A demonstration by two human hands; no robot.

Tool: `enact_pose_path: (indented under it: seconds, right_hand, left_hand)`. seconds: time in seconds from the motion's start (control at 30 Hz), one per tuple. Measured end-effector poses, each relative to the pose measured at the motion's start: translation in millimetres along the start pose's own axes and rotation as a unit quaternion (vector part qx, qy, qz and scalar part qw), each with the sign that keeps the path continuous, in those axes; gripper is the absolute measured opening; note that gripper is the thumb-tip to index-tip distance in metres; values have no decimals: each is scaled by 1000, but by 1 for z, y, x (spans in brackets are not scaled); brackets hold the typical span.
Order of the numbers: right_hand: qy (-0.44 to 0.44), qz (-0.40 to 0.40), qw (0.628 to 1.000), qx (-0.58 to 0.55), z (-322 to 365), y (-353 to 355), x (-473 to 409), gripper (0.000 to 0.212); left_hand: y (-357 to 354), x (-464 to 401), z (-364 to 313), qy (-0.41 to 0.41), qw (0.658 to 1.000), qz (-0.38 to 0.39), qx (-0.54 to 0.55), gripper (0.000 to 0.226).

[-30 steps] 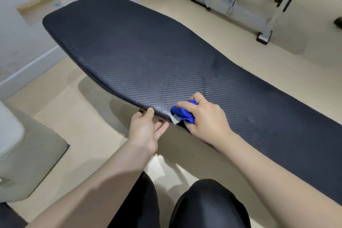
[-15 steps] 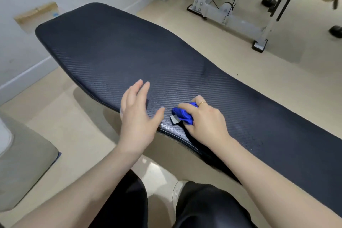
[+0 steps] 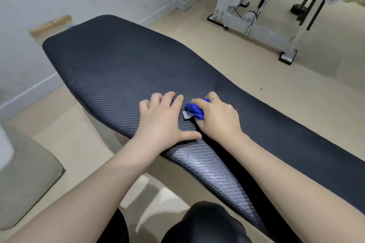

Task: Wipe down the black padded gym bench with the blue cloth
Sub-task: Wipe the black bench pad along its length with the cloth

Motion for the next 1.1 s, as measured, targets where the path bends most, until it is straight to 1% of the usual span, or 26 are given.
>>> enact_pose_path:
  seconds: [0.07,0.17,0.23,0.27,0.3,0.37,0.4,0.43,0.5,0.57,0.63,0.7,0.73,0.77,0.83,0.93,0.97,1.03,1.1]
  right_hand:
    - [-25,-26,999,19,-17,1,-17,30]
    - [-143,-67,987,16,-68,0,-62,30]
    - [-188,-71,980,11,-88,0,-78,29]
    - [-188,-65,980,16,-87,1,-78,29]
    - [-169,-54,984,25,-79,1,-74,29]
    - [-81,-33,995,54,-46,0,-55,28]
    - [-31,-21,998,54,-28,-2,-43,29]
    - [0,-12,999,39,-16,-3,-34,30]
    - [-1,-6,1000,17,-23,-4,-38,33]
    - [-49,-24,998,17,-50,-6,-64,33]
    - [-136,-48,989,10,-81,-6,-93,30]
    - [-205,-48,978,1,-99,-7,-109,28]
    - [-220,-42,975,-2,-100,-7,-110,28]
    - [-219,-37,975,-8,-94,-6,-106,28]
    - [-165,-31,986,-14,-66,-2,-89,28]
    - [-32,-15,999,-16,-12,-7,-49,29]
    - [-9,-9,1000,-18,-6,-9,-43,28]
    - [-8,-19,1000,-4,-14,-10,-53,29]
    - [-66,-44,997,15,-34,-8,-77,30]
  left_hand:
    - [-7,-8,-2,-18,999,1,-30,103]
    - [-19,-9,-6,-51,996,28,-74,94]
    - [-22,-9,-5,-47,996,37,-71,93]
    - [-23,-10,-5,-45,996,42,-67,93]
    - [-23,-10,-4,-43,996,47,-62,93]
    - [-24,-11,-4,-41,996,52,-57,93]
    - [-24,-12,-4,-40,996,56,-56,93]
    - [-25,-13,-5,-39,996,62,-55,92]
    - [-25,-16,-7,-40,995,73,-51,92]
    - [-25,-18,-8,-44,995,81,-49,91]
    - [-26,-19,-8,-52,994,82,-55,91]
    - [-27,-17,-6,-55,994,80,-59,93]
    - [-26,-16,-5,-56,994,75,-61,97]
    - [-25,-15,-4,-59,994,70,-64,104]
    - [-25,-13,-4,-69,994,60,-66,115]
    - [-27,-11,-1,-58,995,58,-58,112]
    - [-26,-12,-1,-59,995,58,-57,110]
    - [-25,-13,2,-64,995,58,-53,106]
    - [-24,-12,8,-50,996,67,-21,92]
Point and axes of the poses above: each hand's wrist, its own x-axis away from the middle knuckle, its own y-axis out of the back of the hand, z = x × y, the point moved 7 cm from there along -x, towards the middle knuckle, and after that the axes turned 11 degrees about -z, right-handed, at the moved point
